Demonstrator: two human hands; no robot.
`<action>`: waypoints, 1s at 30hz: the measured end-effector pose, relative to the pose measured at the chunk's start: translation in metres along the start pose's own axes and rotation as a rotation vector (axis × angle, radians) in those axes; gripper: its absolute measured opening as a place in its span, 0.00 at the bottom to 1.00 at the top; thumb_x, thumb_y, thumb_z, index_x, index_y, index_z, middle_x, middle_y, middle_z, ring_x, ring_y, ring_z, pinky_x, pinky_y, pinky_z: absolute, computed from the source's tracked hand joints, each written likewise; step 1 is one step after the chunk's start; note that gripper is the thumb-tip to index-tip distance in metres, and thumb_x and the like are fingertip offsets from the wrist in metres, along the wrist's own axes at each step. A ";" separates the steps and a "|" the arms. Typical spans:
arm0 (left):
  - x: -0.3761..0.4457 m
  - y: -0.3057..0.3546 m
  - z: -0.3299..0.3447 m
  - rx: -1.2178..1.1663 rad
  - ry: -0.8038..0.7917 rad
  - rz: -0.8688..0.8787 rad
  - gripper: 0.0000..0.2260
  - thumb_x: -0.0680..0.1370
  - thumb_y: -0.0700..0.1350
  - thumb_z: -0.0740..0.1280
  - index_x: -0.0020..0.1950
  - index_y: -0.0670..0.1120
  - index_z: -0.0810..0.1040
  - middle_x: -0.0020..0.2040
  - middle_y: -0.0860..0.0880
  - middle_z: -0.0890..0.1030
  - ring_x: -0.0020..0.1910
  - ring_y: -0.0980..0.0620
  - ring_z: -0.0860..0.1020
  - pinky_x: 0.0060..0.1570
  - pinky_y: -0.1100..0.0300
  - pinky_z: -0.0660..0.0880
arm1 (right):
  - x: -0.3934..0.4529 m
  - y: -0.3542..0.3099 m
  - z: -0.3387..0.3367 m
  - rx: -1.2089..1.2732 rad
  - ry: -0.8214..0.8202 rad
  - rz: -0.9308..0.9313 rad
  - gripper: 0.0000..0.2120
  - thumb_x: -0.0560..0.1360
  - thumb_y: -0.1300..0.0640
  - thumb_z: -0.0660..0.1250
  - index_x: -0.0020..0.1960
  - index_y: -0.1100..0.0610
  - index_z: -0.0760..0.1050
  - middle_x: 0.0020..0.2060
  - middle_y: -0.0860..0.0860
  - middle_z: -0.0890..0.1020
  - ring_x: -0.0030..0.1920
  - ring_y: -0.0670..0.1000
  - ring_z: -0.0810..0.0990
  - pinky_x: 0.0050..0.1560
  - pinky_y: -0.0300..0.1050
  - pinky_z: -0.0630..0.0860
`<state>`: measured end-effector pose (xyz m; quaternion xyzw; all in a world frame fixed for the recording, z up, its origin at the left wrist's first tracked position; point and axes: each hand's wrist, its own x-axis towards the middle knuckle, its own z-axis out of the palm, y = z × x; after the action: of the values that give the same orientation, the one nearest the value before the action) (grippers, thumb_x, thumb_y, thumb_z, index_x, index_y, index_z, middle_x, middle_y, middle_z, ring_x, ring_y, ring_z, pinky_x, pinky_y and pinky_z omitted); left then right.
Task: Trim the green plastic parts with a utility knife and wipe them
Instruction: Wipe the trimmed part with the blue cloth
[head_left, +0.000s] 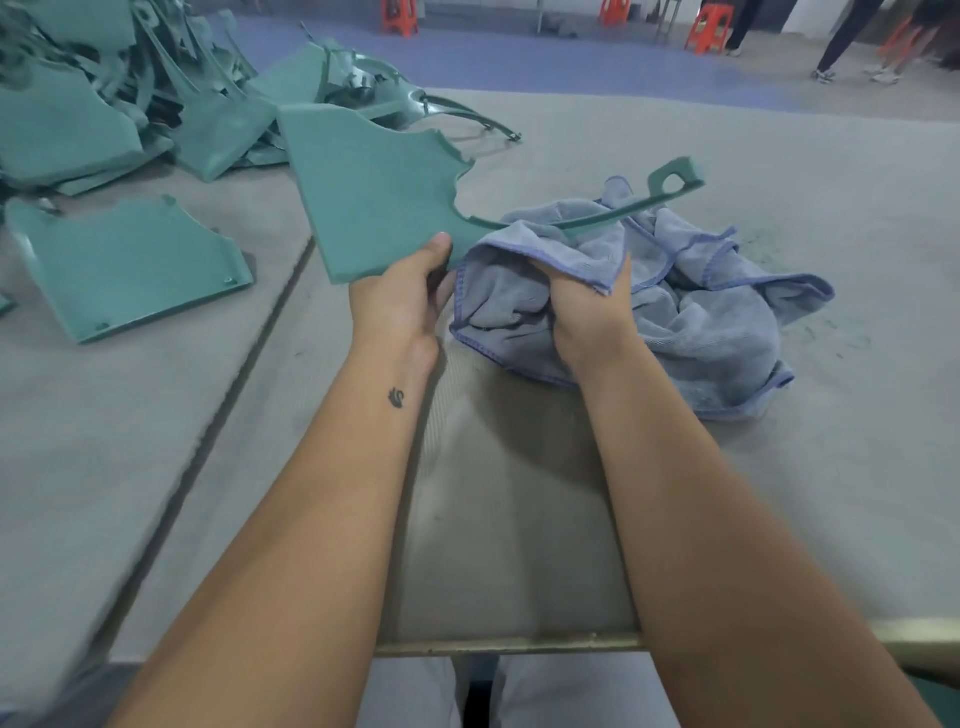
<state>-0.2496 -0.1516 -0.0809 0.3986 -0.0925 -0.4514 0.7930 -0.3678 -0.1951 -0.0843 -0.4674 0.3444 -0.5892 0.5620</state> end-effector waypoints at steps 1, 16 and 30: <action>0.001 0.002 -0.002 0.007 0.004 0.015 0.07 0.74 0.29 0.69 0.44 0.40 0.78 0.40 0.45 0.82 0.33 0.52 0.82 0.33 0.61 0.79 | 0.000 -0.002 -0.004 0.006 -0.008 -0.006 0.16 0.74 0.72 0.67 0.60 0.68 0.71 0.57 0.68 0.78 0.58 0.66 0.78 0.61 0.62 0.75; -0.004 -0.002 -0.005 0.007 0.010 0.065 0.14 0.76 0.31 0.68 0.61 0.37 0.76 0.47 0.47 0.82 0.41 0.53 0.82 0.38 0.64 0.80 | 0.016 0.000 -0.020 0.194 0.009 0.212 0.13 0.83 0.56 0.56 0.64 0.60 0.71 0.48 0.52 0.81 0.39 0.41 0.80 0.47 0.35 0.78; -0.008 -0.004 -0.002 0.064 0.007 0.136 0.11 0.73 0.28 0.69 0.55 0.34 0.78 0.45 0.43 0.82 0.36 0.51 0.82 0.36 0.60 0.79 | -0.001 0.010 -0.001 0.038 -0.022 -0.061 0.15 0.73 0.73 0.69 0.58 0.70 0.73 0.53 0.65 0.79 0.55 0.61 0.80 0.60 0.60 0.76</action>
<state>-0.2561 -0.1449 -0.0835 0.4180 -0.1310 -0.3921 0.8089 -0.3655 -0.1958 -0.0943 -0.4734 0.3124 -0.6072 0.5564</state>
